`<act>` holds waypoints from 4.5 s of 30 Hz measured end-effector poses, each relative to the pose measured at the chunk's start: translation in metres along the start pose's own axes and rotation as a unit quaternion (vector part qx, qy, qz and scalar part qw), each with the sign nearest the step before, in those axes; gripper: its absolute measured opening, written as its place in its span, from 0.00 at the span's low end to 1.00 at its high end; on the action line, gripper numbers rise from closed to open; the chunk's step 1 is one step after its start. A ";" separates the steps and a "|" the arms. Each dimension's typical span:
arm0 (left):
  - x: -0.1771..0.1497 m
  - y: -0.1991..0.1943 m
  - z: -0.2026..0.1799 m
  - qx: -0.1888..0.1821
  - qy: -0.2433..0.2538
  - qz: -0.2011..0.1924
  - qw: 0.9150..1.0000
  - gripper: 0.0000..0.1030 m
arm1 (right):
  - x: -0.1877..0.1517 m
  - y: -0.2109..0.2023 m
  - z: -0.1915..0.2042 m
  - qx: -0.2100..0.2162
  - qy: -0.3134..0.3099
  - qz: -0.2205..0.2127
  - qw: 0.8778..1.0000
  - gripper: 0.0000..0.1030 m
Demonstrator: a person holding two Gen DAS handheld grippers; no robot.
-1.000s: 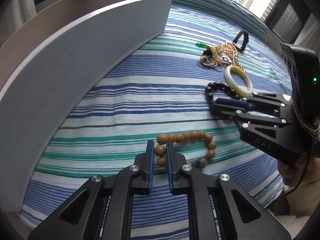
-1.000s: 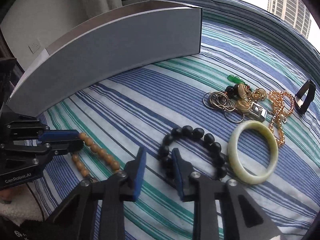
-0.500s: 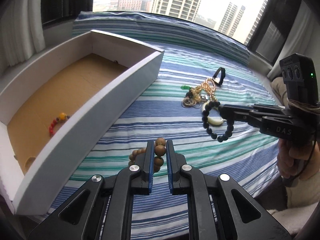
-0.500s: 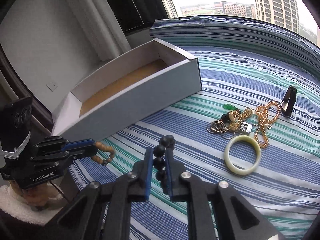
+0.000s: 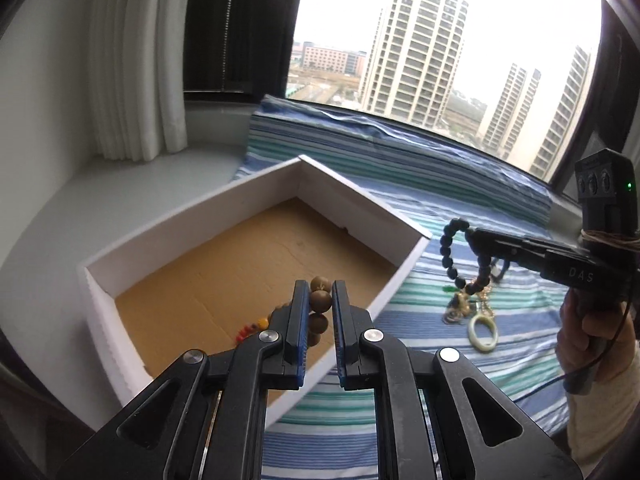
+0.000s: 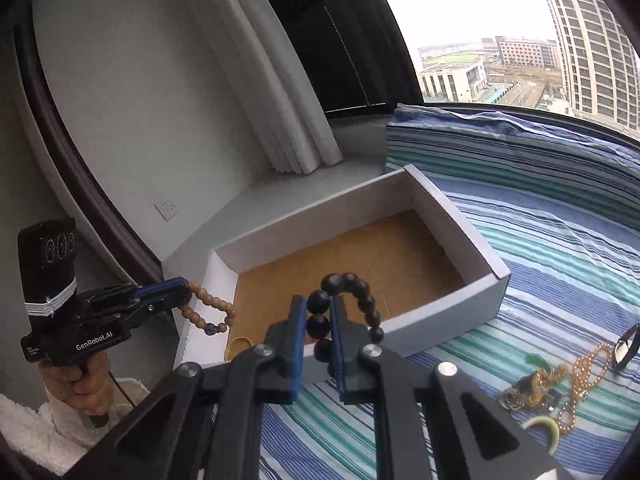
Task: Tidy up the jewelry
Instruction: 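Carry both bead bracelets into the white tray and release them, then move both tools back toward the jade bangle and gold chains, then grasp the jade bangle with the left tool while the right tool grasps the gold bead chain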
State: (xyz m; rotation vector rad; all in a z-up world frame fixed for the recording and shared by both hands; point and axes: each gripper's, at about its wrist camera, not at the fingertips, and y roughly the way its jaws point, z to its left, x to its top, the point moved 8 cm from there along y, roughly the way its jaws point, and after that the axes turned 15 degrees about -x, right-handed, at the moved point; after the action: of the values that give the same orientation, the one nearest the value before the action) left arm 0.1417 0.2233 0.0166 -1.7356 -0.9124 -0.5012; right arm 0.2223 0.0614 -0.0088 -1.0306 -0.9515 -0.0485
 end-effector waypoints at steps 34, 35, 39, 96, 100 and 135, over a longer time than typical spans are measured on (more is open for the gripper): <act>-0.022 0.039 0.035 0.092 -0.016 -0.001 0.996 0.95 | 0.024 0.022 -0.010 -0.138 -0.032 -0.031 0.989 0.50; -0.027 0.043 0.018 0.077 -0.010 0.004 0.997 0.95 | 0.016 0.012 -0.017 -0.152 -0.035 -0.034 0.987 0.50; -0.062 0.072 -0.040 0.024 0.012 0.041 0.999 0.95 | -0.030 -0.019 -0.049 -0.222 -0.041 -0.025 0.974 0.58; -0.177 0.175 -0.137 -0.026 0.064 0.188 0.980 0.96 | -0.214 -0.084 -0.195 -0.385 0.086 0.072 0.916 0.59; -0.171 0.189 -0.157 -0.085 0.042 0.198 0.976 0.95 | -0.236 -0.085 -0.211 -0.385 0.113 0.092 0.911 0.59; -0.195 0.246 -0.155 -0.060 0.047 0.246 0.966 0.08 | -0.146 0.042 -0.333 -0.175 0.274 0.129 0.937 0.30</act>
State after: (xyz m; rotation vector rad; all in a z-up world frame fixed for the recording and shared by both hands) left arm 0.2280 -0.0216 -0.2175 -1.9477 -0.3631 -0.3090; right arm 0.3673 -0.2183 -0.1948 -1.3701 -0.2960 -0.2810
